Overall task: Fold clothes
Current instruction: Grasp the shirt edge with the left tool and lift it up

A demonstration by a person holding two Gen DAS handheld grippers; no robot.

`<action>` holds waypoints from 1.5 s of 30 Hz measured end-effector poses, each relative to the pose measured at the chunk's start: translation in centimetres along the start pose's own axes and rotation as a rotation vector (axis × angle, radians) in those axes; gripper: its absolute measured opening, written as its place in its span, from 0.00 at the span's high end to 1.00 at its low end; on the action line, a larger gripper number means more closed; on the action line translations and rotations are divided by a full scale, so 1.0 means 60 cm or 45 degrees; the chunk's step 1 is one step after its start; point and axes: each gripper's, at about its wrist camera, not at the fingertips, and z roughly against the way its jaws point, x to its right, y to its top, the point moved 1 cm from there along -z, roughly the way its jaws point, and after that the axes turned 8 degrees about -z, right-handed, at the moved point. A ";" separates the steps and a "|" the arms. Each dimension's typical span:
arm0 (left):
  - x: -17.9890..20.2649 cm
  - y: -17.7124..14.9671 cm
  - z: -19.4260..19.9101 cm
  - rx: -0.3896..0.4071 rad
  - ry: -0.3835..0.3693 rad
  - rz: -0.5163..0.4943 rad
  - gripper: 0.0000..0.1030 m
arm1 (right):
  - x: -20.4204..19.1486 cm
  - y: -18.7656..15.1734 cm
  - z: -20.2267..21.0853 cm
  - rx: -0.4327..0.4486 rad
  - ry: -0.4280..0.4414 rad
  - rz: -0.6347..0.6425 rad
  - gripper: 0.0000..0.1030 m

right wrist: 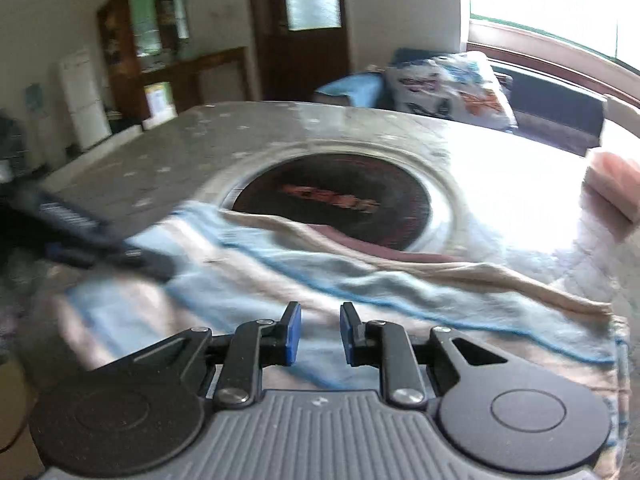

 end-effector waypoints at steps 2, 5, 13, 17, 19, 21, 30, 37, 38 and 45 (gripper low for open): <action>0.002 0.001 0.001 0.000 -0.002 -0.013 0.88 | 0.009 0.004 -0.019 -0.004 -0.038 0.009 0.81; 0.003 0.002 0.002 0.000 -0.008 -0.024 0.88 | 0.017 0.008 -0.046 -0.012 -0.082 0.013 0.82; 0.008 0.002 0.005 0.007 -0.020 -0.058 0.88 | 0.027 0.034 -0.087 0.018 -0.153 -0.011 0.83; 0.013 0.004 0.007 0.013 -0.024 -0.063 0.88 | 0.028 0.042 -0.095 0.020 -0.172 -0.012 0.84; 0.015 0.005 0.008 0.016 -0.026 -0.066 0.88 | 0.028 0.043 -0.085 0.023 -0.167 -0.016 0.82; 0.019 0.006 0.009 0.020 -0.027 -0.069 0.88 | 0.026 0.037 -0.071 0.016 -0.163 -0.005 0.82; 0.052 0.016 0.026 0.059 -0.030 -0.103 0.88 | 0.000 -0.028 -0.008 0.006 -0.190 0.074 0.77; 0.108 0.030 0.036 0.082 -0.028 -0.143 0.90 | -0.015 -0.079 0.043 -0.018 -0.146 0.082 0.71; 0.118 0.032 0.036 0.084 -0.027 -0.150 0.91 | -0.016 -0.089 0.054 -0.021 -0.143 0.088 0.70; 0.193 0.047 0.037 0.101 -0.022 -0.196 0.91 | -0.011 -0.143 0.120 -0.042 -0.103 0.113 0.63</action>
